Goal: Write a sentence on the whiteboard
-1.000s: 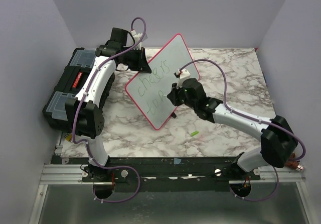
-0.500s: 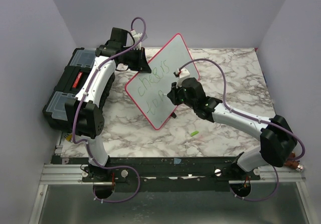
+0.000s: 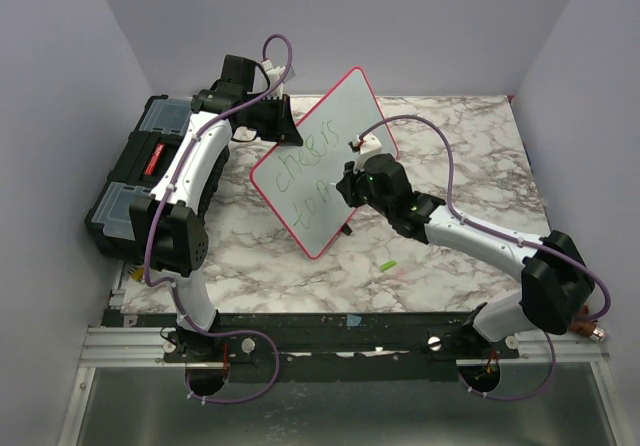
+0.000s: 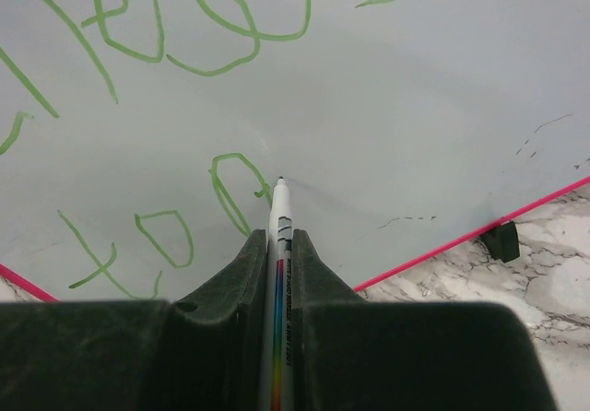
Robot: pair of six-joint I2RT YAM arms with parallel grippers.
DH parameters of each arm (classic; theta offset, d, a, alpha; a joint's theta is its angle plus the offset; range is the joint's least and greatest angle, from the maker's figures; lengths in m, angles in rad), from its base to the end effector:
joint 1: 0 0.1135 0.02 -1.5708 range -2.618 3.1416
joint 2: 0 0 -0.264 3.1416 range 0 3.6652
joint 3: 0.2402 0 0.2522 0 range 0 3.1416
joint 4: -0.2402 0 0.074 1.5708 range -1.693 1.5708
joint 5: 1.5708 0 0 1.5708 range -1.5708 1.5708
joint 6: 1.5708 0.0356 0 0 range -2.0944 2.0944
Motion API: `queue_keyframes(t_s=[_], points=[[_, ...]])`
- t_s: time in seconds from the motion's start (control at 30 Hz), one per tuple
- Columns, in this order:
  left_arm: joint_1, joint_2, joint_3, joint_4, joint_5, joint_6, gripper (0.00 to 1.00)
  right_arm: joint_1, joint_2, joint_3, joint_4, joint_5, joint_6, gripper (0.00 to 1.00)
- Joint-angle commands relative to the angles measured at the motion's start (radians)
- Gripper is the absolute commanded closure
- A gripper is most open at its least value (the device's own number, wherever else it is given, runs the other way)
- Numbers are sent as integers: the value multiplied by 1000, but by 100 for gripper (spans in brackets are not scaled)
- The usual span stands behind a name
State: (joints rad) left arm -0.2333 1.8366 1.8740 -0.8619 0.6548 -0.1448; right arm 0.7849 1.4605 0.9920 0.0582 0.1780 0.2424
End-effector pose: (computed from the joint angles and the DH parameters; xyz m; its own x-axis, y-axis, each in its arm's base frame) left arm 0.3854 -0.1139 0.3623 -0.7913 0.0704 -0.6073 0.4764 0.6935 -0.5404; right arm 0.2426 0.2334 0.2753 -0.4133 -0.0790 -0.9071 -0.4960 0.8550 0.1516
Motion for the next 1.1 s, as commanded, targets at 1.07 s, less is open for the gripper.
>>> queue_keyframes(t_s=[1.07], points=[[-5, -16, 13, 21, -60, 62, 100, -27, 84, 90, 44, -65, -35, 99]])
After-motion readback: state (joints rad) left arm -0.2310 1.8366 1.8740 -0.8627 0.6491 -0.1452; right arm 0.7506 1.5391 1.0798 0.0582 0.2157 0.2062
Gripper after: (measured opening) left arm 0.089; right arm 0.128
